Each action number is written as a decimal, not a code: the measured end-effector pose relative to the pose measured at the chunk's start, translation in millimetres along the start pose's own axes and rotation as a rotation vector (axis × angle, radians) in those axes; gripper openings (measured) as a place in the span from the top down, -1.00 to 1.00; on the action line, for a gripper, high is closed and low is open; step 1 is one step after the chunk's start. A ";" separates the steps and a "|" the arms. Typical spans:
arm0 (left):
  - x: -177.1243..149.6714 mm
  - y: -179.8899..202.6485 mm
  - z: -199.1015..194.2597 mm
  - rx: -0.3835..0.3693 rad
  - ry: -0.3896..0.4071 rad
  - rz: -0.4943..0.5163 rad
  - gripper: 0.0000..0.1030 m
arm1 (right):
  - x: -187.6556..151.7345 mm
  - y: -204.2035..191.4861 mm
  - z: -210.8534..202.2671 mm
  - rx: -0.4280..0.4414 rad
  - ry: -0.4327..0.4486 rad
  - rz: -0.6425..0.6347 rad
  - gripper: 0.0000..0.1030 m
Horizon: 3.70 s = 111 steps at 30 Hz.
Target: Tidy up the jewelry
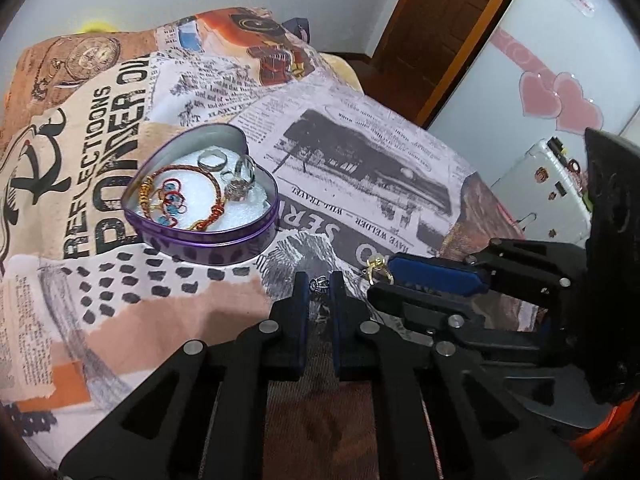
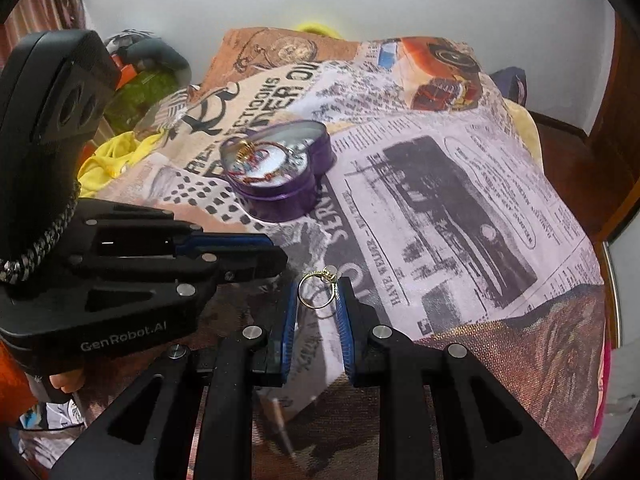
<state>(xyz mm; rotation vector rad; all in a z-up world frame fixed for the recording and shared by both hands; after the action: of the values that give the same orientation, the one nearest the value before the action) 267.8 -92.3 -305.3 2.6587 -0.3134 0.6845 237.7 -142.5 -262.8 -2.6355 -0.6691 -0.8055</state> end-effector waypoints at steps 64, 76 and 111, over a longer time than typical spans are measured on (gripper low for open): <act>-3.7 -63.5 -57.6 0.111 0.109 -0.097 0.84 | 6.7 -29.9 41.8 -0.031 -0.076 -0.105 0.76; 3.0 -64.3 -58.9 0.121 0.127 -0.094 0.84 | 14.5 -33.2 26.6 -0.034 -0.028 -0.114 0.85; 59.7 -83.0 -36.4 0.157 0.161 -0.067 0.84 | 104.9 -18.9 25.8 -0.029 0.115 -0.078 0.85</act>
<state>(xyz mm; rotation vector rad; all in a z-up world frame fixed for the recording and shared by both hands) 328.8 -9.4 -270.8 2.7234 -0.1306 0.9302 316.5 -80.0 -218.9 -2.5789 -0.7385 -0.9877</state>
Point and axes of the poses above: each gripper's, at about its wrist camera, not at the fingertips, and z roughly the way its jaws point, y to its right, x to its top, the point moved 10 cm from there along z, roughly the way its jaws point, and after that the axes turned 2 degrees about -z, right-handed, at the moved point
